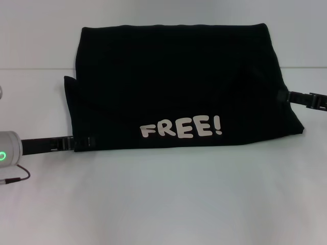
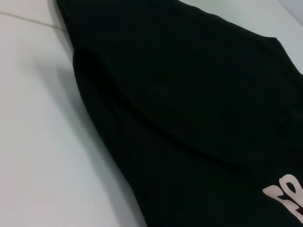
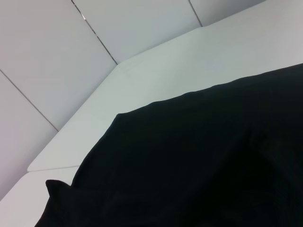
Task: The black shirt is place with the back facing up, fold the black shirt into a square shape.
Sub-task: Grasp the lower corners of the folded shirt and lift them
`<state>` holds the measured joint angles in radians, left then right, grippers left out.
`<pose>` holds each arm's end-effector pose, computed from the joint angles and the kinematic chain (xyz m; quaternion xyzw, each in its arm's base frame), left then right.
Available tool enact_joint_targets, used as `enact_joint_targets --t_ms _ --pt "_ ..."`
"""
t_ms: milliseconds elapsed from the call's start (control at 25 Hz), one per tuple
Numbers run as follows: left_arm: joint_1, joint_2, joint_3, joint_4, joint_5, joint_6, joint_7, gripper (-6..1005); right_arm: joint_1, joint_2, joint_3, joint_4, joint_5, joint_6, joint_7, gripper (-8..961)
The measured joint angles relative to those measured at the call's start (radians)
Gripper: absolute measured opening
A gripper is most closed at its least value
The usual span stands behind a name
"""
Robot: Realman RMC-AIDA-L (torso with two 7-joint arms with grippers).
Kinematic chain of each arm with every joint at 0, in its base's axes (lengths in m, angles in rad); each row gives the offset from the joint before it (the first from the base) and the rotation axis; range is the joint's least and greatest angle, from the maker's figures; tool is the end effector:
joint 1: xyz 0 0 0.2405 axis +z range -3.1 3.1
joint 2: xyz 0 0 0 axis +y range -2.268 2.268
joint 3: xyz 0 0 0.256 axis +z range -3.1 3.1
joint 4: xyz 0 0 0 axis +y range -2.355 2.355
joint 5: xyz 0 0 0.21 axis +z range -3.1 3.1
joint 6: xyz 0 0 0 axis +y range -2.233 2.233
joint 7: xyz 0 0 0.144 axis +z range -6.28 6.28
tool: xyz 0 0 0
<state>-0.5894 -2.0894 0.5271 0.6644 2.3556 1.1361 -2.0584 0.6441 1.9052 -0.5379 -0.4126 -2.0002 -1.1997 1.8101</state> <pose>-0.3234 0.3693 0.0101 -0.7842 -0.5453 -0.1402 0.2610 0.3080 0.3969 0.0550 -0.8014 0.4775 0.2548 0.2546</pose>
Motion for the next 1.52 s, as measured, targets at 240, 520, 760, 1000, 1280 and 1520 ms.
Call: enact_joint_targets --t_ms 240,520,760,1000,1280,1520 --pt "-0.002 0.0 0.008 0.0 -0.002 0.002 0.019 737 -0.001 0.001 0.002 0.0 0.0 0.0 0.0 639" --pt "-0.013 -0.002 0.013 0.0 -0.005 -0.003 0.053 623 -0.002 0.002 0.003 0.0 0.0 0.0 0.0 640" --pt "-0.021 -0.002 0.014 0.0 -0.002 -0.008 0.057 375 -0.006 0.001 0.002 0.0 0.0 0.001 0.0 640" --pt "-0.024 0.002 0.014 0.002 0.0 -0.008 0.059 196 -0.014 -0.005 -0.008 0.0 -0.03 0.065 0.028 640" --pt "-0.026 0.005 0.023 0.012 0.002 0.002 0.06 45 -0.016 -0.006 -0.008 -0.035 -0.123 0.091 0.085 641" --pt "-0.029 0.01 0.052 0.015 0.002 0.007 0.06 -1 -0.009 0.007 -0.014 -0.044 -0.166 0.138 0.108 641"
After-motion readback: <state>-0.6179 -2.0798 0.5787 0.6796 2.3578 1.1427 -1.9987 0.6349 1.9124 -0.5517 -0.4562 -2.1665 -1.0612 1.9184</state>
